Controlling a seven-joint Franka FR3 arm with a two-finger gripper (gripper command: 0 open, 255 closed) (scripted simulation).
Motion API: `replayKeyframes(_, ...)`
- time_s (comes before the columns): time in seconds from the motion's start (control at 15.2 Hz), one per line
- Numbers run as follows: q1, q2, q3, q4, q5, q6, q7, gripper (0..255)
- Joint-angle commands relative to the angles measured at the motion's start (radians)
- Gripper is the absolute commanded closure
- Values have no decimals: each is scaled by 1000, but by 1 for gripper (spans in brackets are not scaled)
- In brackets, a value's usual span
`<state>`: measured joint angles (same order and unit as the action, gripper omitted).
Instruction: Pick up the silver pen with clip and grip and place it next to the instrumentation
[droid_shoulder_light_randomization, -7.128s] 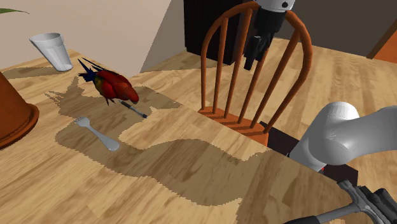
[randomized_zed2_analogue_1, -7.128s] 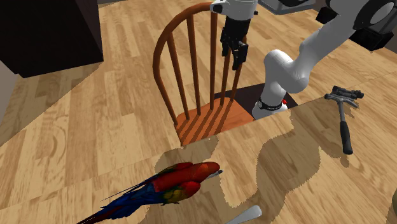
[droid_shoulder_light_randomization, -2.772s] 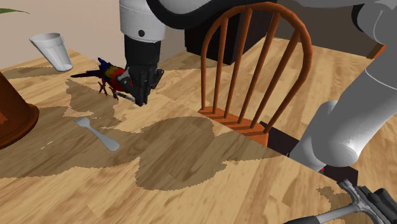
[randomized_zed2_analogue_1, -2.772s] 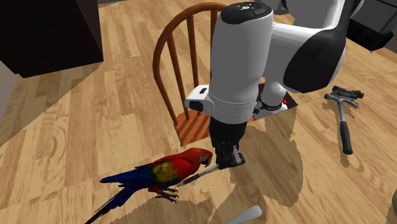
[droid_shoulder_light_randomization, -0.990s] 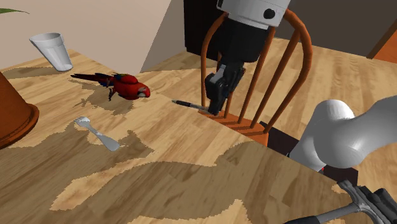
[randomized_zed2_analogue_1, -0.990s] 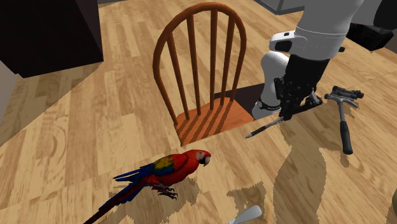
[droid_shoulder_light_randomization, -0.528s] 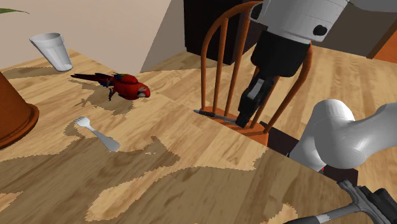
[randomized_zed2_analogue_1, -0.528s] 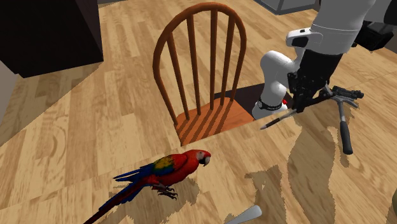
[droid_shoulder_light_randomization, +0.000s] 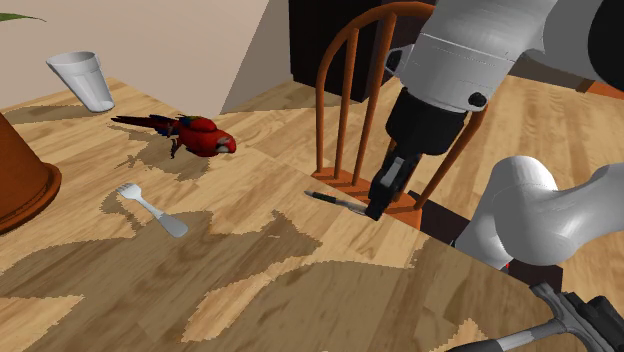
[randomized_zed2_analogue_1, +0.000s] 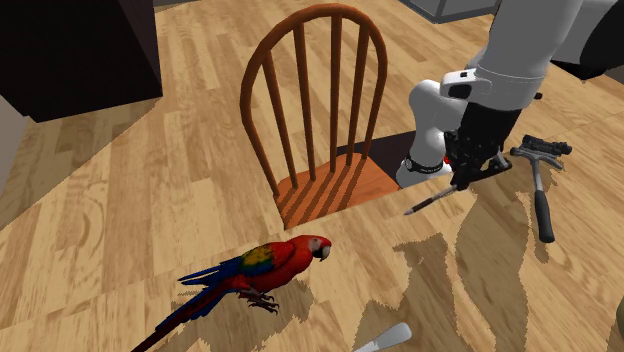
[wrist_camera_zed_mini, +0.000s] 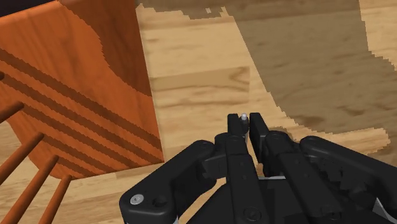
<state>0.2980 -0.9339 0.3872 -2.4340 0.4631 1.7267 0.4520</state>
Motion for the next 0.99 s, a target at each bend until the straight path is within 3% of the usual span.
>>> replayKeyframes(0.0,4,-8,7,-31,8,22,-4,255)
replayKeyframes(0.33,15,-24,28,-109,32,85,-17,255)
replayKeyframes(0.86,15,-24,29,-109,32,85,-17,255)
replayKeyframes(0.92,15,-24,29,-109,32,85,-17,0)
